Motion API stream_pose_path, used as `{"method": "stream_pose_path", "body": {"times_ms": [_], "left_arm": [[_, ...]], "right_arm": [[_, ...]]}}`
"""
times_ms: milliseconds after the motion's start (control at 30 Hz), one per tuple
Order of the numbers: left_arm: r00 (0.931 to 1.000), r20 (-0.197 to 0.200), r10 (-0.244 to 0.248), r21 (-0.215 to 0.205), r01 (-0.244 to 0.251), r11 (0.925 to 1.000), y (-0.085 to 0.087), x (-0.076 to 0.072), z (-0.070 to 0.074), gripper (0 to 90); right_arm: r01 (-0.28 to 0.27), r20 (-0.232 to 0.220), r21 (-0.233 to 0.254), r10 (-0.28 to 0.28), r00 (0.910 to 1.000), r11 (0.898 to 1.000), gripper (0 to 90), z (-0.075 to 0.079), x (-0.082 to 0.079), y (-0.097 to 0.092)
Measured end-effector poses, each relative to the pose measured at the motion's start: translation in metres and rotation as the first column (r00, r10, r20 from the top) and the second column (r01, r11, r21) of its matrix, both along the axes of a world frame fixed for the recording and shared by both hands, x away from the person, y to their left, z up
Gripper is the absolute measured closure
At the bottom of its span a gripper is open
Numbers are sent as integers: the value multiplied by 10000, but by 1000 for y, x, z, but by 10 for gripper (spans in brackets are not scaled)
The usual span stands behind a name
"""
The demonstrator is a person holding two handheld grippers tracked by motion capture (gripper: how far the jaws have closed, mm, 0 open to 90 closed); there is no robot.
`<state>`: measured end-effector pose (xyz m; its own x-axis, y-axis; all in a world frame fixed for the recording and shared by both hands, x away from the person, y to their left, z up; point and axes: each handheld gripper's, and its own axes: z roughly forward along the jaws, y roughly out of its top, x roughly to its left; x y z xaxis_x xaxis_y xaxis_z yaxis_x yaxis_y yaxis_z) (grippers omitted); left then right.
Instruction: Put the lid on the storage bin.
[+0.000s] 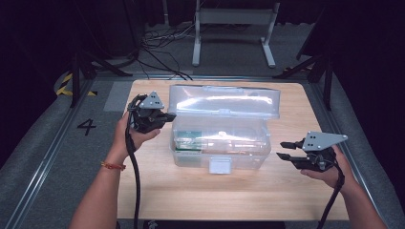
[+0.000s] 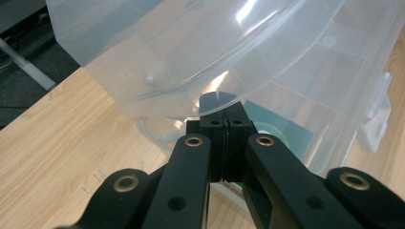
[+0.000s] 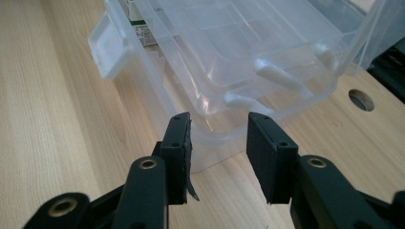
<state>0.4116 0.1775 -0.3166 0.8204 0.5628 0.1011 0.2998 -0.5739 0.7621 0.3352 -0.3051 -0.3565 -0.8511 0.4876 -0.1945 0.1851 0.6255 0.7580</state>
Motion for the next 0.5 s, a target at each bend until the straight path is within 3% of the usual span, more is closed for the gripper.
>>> {"method": "stream_pose_path", "body": {"times_ms": [300, 500], "left_arm": [[9998, -210, -29, 541, 41, 9985, 3, -6, -13, 899], [9989, -467, 12, 295, 2, 9996, 9, -8, -22, 898]], "right_arm": [[461, -51, 282, -460, 9989, 9985, 578, -12, 0, -8], [493, -114, 284, -490, 9987, 9984, 572, -14, -1, -9]]}}
